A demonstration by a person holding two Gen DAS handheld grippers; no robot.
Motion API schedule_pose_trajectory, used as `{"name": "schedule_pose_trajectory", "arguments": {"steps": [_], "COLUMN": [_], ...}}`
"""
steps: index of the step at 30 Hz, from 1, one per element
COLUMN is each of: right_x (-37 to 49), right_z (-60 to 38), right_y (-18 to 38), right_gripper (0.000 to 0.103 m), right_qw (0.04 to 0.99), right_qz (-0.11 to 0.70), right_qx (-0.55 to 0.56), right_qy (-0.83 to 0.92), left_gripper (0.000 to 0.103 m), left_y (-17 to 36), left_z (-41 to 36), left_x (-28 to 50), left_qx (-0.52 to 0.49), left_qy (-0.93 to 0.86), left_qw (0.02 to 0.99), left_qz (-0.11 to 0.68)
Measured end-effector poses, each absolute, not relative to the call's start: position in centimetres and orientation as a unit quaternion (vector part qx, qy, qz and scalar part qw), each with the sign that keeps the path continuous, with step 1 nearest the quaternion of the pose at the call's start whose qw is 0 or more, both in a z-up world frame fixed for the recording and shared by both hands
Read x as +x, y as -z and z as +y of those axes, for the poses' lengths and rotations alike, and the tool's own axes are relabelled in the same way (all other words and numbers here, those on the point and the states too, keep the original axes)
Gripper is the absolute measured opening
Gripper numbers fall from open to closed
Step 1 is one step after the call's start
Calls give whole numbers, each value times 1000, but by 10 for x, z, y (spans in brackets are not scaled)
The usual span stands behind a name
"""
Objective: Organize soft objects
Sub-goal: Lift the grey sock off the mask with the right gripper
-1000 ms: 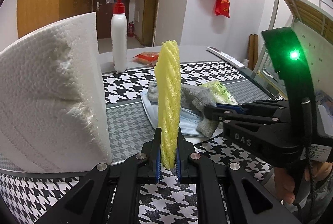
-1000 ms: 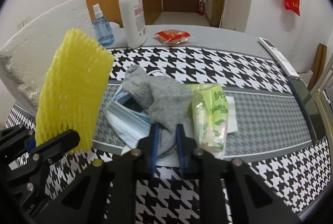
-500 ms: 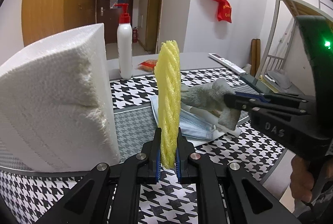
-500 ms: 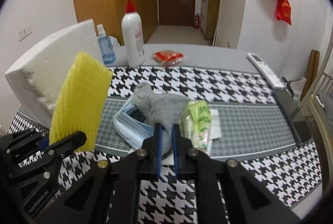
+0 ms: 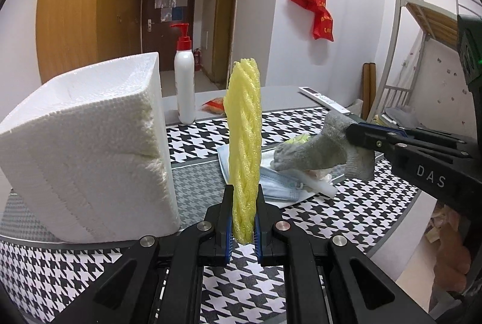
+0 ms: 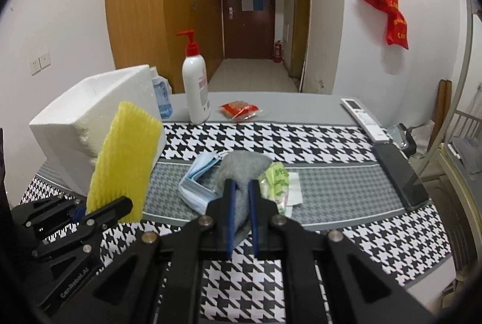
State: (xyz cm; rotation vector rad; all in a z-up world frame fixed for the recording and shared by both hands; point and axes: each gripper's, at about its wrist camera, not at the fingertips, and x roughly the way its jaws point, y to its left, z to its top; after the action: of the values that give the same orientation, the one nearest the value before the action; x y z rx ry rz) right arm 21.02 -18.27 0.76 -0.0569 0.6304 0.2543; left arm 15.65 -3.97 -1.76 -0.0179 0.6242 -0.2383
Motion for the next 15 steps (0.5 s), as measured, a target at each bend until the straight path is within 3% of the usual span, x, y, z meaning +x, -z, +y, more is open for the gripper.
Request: {"name": "schedule_pose_trajectory", "arguments": {"steps": [15], "right_x": [182], "right_z": [-194], "right_y": [-17], "right_gripper": [9], "right_qw": [948], "right_qz": [294], "right_qx": [-9], "right_qy": [-120], "left_gripper": [11], "left_y": [4], "left_z": [-40], "left_x": [134], "left_qx": [-3], "left_qy": [115], "left_qw": [951], "left_qz": [286]}}
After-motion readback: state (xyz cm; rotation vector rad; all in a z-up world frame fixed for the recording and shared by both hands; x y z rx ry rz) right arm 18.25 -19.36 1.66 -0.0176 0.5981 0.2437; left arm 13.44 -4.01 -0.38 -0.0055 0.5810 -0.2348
